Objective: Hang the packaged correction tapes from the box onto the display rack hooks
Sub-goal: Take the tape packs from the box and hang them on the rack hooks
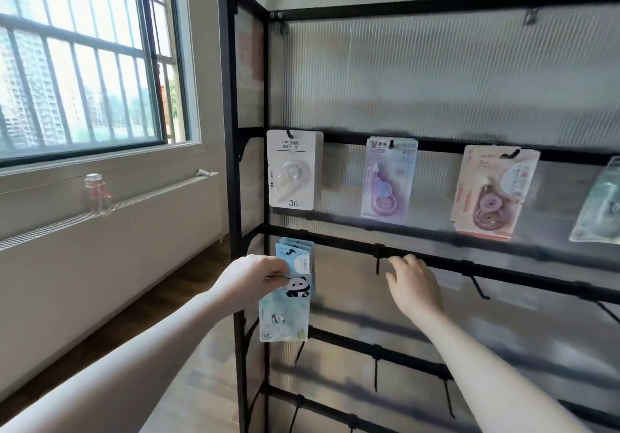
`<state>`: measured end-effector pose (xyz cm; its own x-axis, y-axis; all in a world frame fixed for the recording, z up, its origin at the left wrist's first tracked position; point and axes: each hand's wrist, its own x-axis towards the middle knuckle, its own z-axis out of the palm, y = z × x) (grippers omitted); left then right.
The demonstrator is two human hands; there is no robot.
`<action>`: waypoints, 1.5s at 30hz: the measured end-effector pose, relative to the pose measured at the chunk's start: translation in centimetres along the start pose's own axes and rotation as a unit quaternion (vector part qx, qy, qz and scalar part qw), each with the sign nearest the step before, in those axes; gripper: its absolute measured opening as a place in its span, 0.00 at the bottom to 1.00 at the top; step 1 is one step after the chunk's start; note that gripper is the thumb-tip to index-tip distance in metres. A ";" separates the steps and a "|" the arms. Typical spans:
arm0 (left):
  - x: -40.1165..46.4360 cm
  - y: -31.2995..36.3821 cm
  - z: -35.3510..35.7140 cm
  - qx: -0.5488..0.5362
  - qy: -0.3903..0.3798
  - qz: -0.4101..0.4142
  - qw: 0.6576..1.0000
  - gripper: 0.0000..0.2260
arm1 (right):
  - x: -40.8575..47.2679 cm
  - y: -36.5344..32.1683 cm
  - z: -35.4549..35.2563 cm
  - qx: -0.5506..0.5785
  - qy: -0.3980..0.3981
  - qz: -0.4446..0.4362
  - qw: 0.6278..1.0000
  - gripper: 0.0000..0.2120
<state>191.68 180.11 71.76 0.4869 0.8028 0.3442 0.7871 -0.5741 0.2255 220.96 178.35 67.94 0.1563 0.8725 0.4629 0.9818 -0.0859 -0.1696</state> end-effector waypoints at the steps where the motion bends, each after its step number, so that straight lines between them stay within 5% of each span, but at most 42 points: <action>1: 0.2 0.4 -0.1 0.001 0.000 0.003 1.000 0.07 | -0.5 0.7 -0.6 -0.006 -0.001 0.010 1.000 0.16; 17: 6.7 15.5 -0.2 -0.009 0.023 0.106 0.994 0.06 | -7.6 17.4 -10.6 -0.092 0.030 0.129 0.987 0.15; 31: 13.8 39.9 2.3 -0.133 0.083 0.139 0.978 0.07 | -10.2 36.7 -18.2 -0.111 0.026 0.108 0.988 0.15; 45: 21.6 48.1 0.7 -0.227 0.170 0.133 0.950 0.07 | -6.2 39.7 -17.7 -0.068 0.020 0.048 0.996 0.19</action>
<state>240.34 169.88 89.39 0.4340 0.5660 0.7010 0.3726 -0.8211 0.4323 260.90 160.99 73.67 0.2526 0.8369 0.4856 0.9670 -0.2360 -0.0962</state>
